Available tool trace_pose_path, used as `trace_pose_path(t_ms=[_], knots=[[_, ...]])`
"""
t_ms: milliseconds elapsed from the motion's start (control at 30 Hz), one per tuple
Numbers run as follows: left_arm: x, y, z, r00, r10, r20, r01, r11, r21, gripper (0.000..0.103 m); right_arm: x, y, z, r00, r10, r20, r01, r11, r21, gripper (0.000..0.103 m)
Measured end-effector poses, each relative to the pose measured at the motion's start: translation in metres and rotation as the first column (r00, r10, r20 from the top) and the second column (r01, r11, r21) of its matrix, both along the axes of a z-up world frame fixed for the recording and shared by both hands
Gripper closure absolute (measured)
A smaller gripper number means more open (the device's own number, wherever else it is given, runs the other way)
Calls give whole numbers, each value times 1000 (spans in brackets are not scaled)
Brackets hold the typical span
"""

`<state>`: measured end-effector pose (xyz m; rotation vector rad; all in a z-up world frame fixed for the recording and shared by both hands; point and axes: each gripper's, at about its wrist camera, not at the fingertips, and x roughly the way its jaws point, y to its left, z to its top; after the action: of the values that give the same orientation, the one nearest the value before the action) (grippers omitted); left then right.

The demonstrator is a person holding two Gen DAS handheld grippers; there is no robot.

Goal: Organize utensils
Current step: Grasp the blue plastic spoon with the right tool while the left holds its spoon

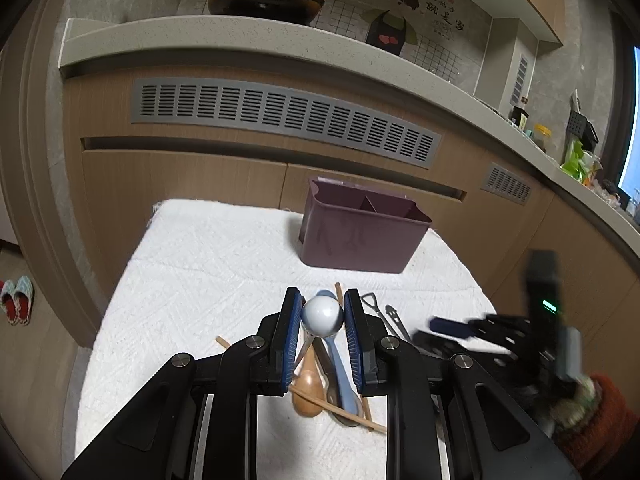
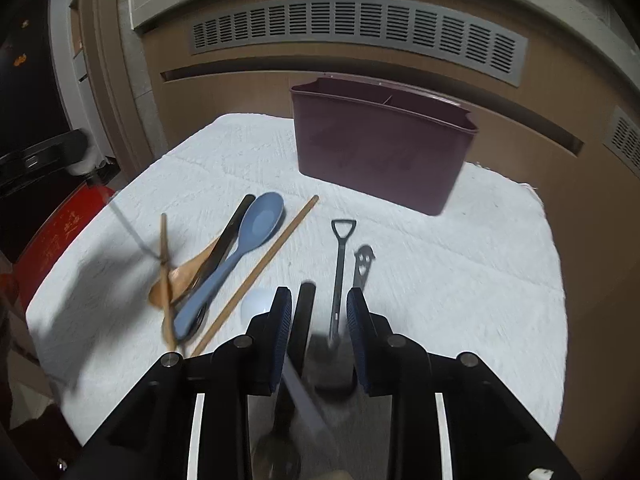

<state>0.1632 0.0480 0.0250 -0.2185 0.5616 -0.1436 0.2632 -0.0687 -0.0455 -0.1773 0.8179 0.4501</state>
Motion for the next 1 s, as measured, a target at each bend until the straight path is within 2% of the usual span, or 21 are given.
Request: trace_pose_path(t_ms=[100,200,333,500,567,633,667,700,767,933,1000], knots=[[1,5,2,1000,7,13,-8,1000,12,80,32,12,-9,997,-3,-71,5,1000,20,76],[7,16,5,1000,10,1,-10,1000,-20,80,49,32,-16,988,13,-155,-3,998,65,76],[11,28,15,1000,0,24,1,999,-34,80,51,66,-17,990,21,-140,-12,998,62,76],[18,41,21,999,-5,32,6,1000,-29,80,66,100,-28,984,-74,-162,74,997,-5,75],[21,45,20,1000,-1,27,2,999,-32,80,71,102,-29,984,-100,-145,103,995,10,73],[23,47,19,1000,2,20,-1,999,-32,80,73,106,-30,981,-87,-172,91,996,20,73],[23,49,18,1000,4,18,-3,999,-34,80,73,107,-30,980,-68,-187,75,997,31,78],[23,50,16,1000,6,15,-5,999,-37,80,72,106,-29,980,-49,-194,58,997,43,90],[23,53,14,1000,11,9,-11,999,-47,80,67,103,-27,981,-30,-192,37,999,36,98],[23,52,9,1000,12,-1,-12,998,-66,80,49,74,-14,989,-10,-146,18,998,56,98],[24,52,7,1000,12,-3,-12,997,-72,80,46,67,-12,987,22,-160,-8,997,83,93]])
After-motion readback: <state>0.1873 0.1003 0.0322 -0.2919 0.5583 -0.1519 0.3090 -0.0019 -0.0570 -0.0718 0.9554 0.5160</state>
